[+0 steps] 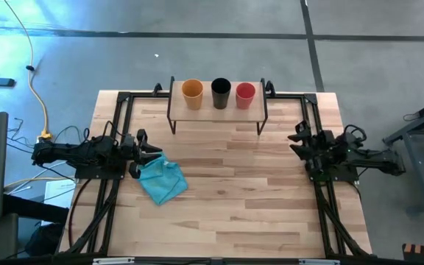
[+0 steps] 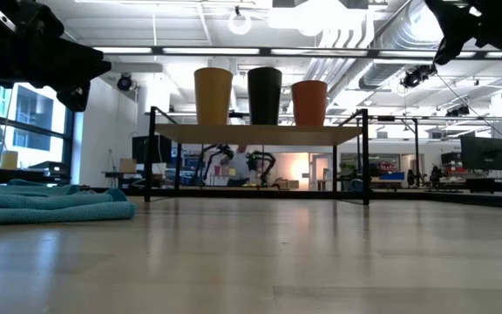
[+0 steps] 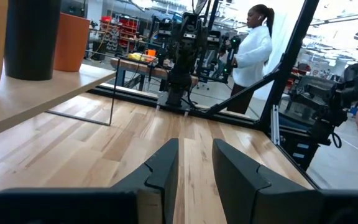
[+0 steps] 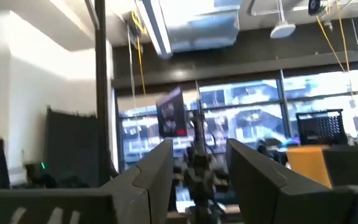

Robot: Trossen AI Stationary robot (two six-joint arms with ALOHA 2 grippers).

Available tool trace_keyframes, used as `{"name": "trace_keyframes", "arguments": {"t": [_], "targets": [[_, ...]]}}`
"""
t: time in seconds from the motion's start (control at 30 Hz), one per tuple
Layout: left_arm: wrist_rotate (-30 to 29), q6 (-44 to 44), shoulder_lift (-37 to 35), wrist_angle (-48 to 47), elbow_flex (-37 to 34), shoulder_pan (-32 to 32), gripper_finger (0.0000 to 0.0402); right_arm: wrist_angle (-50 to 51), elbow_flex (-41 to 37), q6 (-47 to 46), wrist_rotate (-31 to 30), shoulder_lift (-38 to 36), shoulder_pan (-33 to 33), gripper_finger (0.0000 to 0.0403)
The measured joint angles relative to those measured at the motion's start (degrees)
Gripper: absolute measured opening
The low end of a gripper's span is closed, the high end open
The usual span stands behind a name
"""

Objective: Stack small to large cups/mugs on shelf
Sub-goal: Return to Home Position

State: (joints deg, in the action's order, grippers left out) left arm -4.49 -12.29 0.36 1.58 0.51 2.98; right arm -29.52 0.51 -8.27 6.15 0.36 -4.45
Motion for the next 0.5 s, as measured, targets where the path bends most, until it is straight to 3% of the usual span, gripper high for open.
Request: {"name": "trace_keyframes", "arguments": {"t": [0.27,0.5], "targets": [[0.0,0.0,0.0,0.0,0.0,0.0,0.0088,14.0,0.0,-0.4,0.2,0.0,0.0,0.0142],[0.0,0.0,0.0,0.0,0.0,0.0,0.0088,16.1,0.0,-0.9,2.0,0.0,0.0,0.0142]]}}
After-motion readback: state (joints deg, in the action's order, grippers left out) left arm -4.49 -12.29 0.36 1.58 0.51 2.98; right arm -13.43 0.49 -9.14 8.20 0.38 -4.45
